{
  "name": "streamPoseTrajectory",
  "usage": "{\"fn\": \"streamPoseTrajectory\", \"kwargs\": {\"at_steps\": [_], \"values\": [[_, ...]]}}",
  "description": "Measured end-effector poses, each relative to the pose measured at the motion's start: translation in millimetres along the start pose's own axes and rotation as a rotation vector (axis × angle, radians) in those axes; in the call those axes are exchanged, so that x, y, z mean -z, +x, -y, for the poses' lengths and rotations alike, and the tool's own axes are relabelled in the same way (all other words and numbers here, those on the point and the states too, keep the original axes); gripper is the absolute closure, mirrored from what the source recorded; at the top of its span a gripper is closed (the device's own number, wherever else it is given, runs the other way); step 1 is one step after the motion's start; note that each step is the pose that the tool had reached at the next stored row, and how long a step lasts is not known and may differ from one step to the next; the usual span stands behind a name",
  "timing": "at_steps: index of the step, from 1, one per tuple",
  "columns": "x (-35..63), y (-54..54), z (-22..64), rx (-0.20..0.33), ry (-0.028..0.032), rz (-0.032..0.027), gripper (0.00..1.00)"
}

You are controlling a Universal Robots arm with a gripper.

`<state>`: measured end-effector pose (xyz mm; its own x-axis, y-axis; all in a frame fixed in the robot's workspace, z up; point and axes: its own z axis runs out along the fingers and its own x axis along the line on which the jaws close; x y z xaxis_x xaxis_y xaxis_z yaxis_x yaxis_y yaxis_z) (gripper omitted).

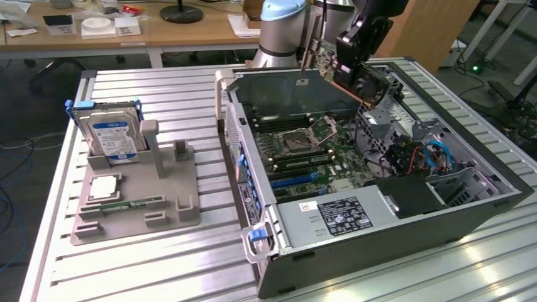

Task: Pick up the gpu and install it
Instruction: 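Insert the gpu into the slot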

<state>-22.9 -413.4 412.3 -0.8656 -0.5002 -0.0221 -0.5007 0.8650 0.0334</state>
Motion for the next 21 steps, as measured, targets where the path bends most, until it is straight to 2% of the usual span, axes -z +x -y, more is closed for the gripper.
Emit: {"fn": "streamPoseTrajectory", "kwargs": {"at_steps": [21], "values": [[-0.2,0.0,0.1,0.291,-0.0053,-0.0099,0.72]]}}
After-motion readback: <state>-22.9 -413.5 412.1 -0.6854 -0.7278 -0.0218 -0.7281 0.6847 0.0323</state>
